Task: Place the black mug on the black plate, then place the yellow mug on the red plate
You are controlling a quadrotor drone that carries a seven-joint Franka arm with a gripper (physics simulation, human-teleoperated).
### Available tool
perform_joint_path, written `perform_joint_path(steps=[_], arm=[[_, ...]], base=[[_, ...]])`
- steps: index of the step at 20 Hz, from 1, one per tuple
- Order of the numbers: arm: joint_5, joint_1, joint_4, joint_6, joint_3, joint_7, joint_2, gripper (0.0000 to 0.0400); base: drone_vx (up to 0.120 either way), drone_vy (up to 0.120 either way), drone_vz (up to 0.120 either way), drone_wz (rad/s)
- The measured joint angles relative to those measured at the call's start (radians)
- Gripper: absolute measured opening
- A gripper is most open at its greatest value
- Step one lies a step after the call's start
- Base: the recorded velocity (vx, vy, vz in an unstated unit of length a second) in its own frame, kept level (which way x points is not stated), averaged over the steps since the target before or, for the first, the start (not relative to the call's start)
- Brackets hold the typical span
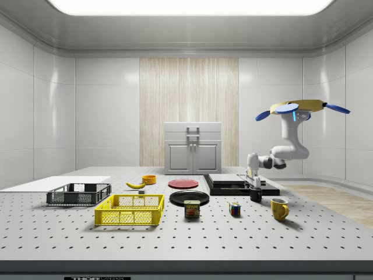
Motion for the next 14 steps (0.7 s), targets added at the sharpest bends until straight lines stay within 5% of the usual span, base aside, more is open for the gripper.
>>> perform_joint_path(steps=[10, 14], arm=[[0.032, -0.004, -0.006, 0.001, 0.031, 0.007, -0.01, 0.0112], [0.081, -0.005, -0.015, -0.013, 0.08, 0.013, -0.011, 0.0111]], base=[[0.0, 0.0, 0.0, 0.0], [0.0, 0.0, 0.11, 0.0]])
